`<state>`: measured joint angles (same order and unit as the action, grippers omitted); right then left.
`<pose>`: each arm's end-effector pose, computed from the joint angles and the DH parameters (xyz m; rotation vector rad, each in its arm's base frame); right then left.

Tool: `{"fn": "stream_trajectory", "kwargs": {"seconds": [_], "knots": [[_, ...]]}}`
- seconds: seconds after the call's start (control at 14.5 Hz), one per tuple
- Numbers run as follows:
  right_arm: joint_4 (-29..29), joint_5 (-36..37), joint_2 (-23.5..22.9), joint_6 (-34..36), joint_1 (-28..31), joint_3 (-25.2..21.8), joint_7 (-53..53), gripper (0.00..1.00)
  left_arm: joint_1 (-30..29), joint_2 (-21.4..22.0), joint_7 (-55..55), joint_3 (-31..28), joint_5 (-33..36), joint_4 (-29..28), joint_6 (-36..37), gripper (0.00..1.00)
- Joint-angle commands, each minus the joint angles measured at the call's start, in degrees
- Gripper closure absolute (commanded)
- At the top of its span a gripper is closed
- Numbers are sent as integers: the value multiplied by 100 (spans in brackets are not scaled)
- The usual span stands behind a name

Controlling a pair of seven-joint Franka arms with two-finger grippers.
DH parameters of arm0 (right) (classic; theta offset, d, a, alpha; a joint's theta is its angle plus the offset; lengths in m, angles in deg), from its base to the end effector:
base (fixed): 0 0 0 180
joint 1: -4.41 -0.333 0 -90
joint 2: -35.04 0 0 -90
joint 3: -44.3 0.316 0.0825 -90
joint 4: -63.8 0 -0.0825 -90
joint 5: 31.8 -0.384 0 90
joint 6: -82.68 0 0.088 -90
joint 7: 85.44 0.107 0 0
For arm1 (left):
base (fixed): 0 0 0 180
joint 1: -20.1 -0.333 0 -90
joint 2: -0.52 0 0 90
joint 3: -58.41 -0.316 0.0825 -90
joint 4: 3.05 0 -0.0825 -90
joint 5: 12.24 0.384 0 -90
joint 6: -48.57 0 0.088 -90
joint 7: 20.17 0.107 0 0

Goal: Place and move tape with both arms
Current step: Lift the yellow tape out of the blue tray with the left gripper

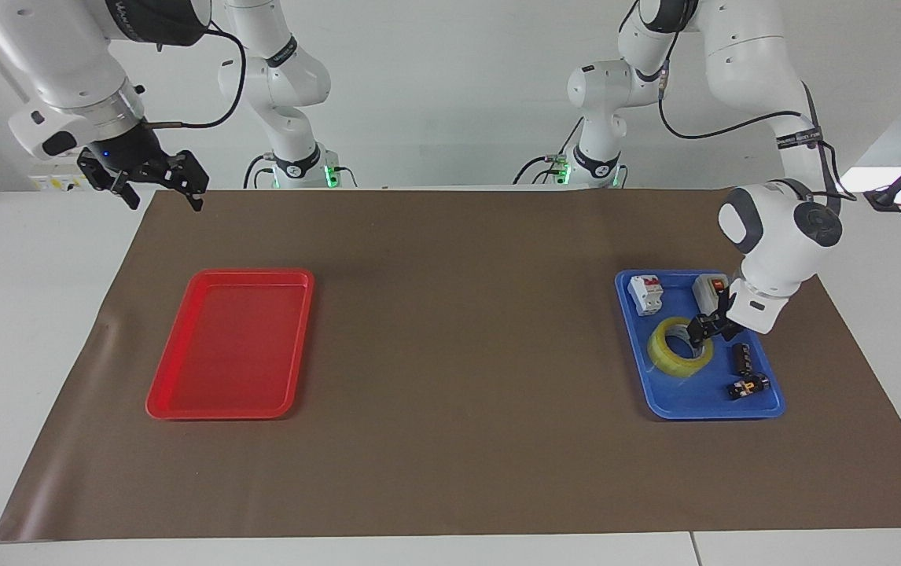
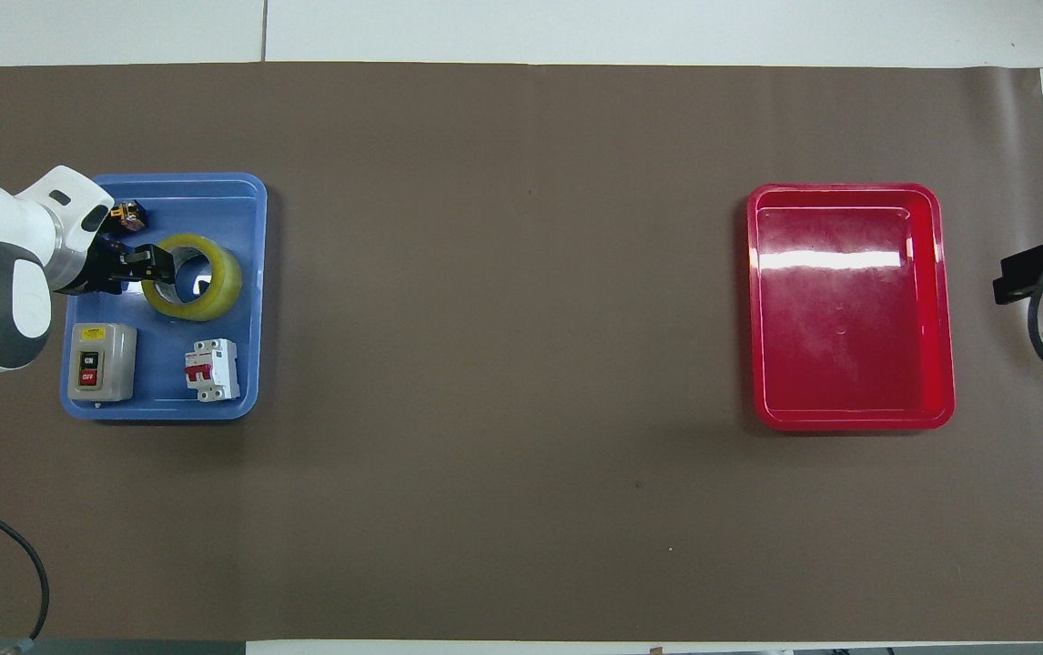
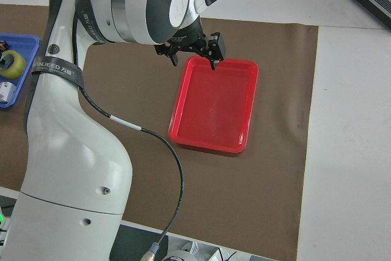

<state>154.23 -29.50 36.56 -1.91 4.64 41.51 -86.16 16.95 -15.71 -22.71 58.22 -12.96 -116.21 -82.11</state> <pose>0.5351 -0.0332 0.6276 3.1023 -0.0657 -0.1190 0.6060 0.0350 0.3284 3.1281 0.1731 0.0354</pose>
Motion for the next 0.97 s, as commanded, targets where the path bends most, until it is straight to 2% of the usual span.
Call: {"fn": "stream_trajectory", "kwargs": {"seconds": [0.0,0.07,0.14,0.28,0.48,0.62,0.76,0.9], "knots": [[37,-98,58,-48,38,6,29,0,60,67,-115,-25,2,-136,-125,77],[37,-98,58,-48,38,6,29,0,69,67,-124,-25,-7,-110,-55,95],[37,-98,58,-48,38,6,29,0,78,59,-124,-17,-7,-66,50,100],[45,-106,58,-48,38,6,37,0,279,41,-289,-25,-7,388,602,100],[37,-106,67,-48,38,6,29,0,394,-125,-519,-25,-33,1565,1831,100],[37,-106,58,-49,38,6,37,0,875,-283,-1367,-25,-59,2252,2449,100],[37,-106,58,-48,47,6,37,0,1551,-337,-2500,-25,-68,2378,2425,100],[37,-106,58,-48,47,6,37,0,2062,-337,-3074,-8,-77,2334,2320,100]]}}
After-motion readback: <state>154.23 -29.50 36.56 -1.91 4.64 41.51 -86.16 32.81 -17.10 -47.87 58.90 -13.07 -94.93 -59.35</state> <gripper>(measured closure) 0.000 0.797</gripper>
